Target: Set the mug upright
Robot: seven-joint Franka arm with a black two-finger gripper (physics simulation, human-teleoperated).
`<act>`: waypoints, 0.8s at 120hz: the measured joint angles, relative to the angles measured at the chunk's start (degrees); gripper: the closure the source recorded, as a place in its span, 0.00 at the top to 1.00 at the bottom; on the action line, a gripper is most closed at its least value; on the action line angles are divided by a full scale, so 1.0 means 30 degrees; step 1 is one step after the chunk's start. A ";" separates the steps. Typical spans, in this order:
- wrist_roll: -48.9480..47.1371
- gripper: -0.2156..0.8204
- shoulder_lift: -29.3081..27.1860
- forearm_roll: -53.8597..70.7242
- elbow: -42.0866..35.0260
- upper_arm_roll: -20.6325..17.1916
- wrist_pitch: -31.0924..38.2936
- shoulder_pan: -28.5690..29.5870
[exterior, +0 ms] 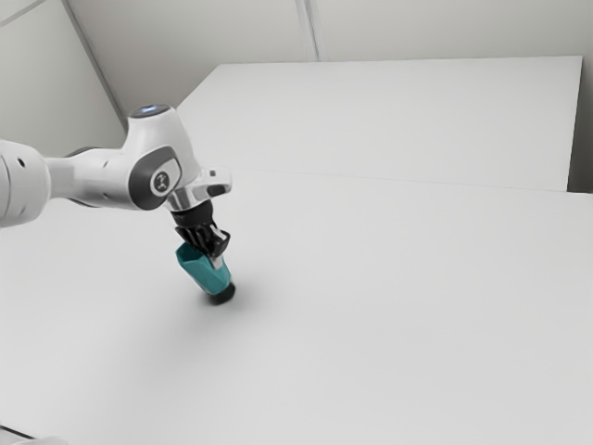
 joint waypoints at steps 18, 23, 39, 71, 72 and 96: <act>-0.0799 0.03 0.0326 0.0588 0.0052 0.0003 0.0023 -0.0338; -0.0990 0.03 0.0373 0.0684 0.0054 0.0003 0.0046 -0.0343; -0.1521 0.03 0.0491 0.0861 0.0056 0.0004 0.0099 -0.0327; -0.2189 0.32 0.0548 0.0831 0.0055 0.0013 0.0183 -0.0383; -0.2202 0.33 0.0547 0.0828 0.0055 0.0013 0.0187 -0.0386; -0.2465 0.61 0.0180 0.0773 0.0040 -0.0123 0.0242 -0.0438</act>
